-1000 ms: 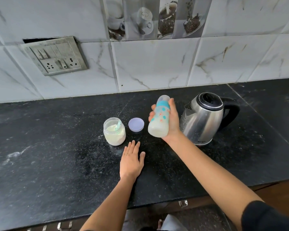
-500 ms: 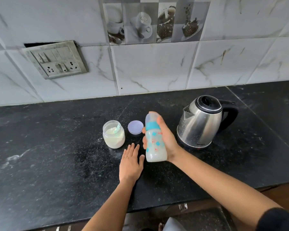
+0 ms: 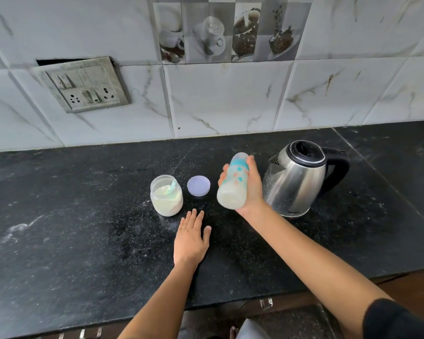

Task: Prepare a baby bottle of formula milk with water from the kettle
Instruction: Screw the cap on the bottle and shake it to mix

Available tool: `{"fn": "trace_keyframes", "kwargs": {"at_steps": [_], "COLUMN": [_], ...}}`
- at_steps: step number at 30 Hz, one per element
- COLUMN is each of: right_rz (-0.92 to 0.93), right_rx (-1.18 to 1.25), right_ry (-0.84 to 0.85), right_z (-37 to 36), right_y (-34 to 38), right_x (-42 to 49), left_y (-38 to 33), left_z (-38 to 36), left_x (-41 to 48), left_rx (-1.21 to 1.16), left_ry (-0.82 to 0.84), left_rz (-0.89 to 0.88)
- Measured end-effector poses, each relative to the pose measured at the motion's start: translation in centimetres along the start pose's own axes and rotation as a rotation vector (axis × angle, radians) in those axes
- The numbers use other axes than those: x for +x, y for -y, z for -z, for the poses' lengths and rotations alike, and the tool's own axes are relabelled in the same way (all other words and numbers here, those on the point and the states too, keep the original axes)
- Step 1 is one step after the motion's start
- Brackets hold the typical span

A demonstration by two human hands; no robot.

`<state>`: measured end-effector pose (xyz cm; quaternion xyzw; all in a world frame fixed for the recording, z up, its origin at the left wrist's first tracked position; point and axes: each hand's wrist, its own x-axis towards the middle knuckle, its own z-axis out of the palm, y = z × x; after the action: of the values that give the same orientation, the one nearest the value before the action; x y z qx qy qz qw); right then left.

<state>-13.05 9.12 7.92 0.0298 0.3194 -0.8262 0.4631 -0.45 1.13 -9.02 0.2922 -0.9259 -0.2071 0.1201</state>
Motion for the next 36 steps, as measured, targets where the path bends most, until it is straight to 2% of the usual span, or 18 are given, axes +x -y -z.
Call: {"fn": "trace_keyframes", "kwargs": {"at_steps": [4, 5, 8, 10, 14, 19, 22, 24, 28, 33, 36], "right_rz": [-0.120, -0.118, -0.021, 0.014, -0.061, 0.027, -0.078, -0.070, 0.039, 0.034, 0.077], "right_rx": [-0.299, -0.311, -0.103, -0.036, -0.218, 0.017, -0.184, -0.266, 0.010, -0.133, 0.023], "right_ry": [0.155, 0.179, 0.057, 0.046, 0.183, 0.068, 0.174, 0.210, 0.079, 0.237, 0.177], "right_z": [0.8, 0.7, -0.3, -0.7, -0.5, -0.5, 0.0, -0.4, -0.8, -0.4, -0.8], "right_y": [-2.2, -2.2, -0.6, -0.1, -1.4, -0.6, -1.4, -1.2, 0.4, -0.5, 0.6], "right_x": [-2.2, -2.2, -0.7, -0.6, -2.7, -0.9, -1.9, -2.4, -1.1, -2.1, -1.0], "left_y": [0.2, 0.2, 0.0, 0.0, 0.0, -0.1, -0.1, -0.1, -0.1, -0.2, -0.2], "left_z": [0.0, 0.0, 0.2, 0.2, 0.2, 0.3, 0.3, 0.2, 0.3, 0.2, 0.3], "left_x": [-0.1, -0.1, 0.0, 0.0, 0.0, 0.1, 0.0, 0.0, 0.0, 0.0, 0.0], "left_rx": [-0.007, -0.013, -0.014, -0.012, -0.008, -0.005, -0.003, -0.004, -0.017, 0.006, -0.002], "left_ry": [0.015, 0.008, -0.002, -0.005, 0.005, 0.008, 0.012, 0.007, 0.002, 0.013, 0.009], "left_rz": [-0.025, -0.028, -0.007, -0.002, -0.004, 0.001, -0.004, -0.005, 0.002, 0.002, 0.002]}}
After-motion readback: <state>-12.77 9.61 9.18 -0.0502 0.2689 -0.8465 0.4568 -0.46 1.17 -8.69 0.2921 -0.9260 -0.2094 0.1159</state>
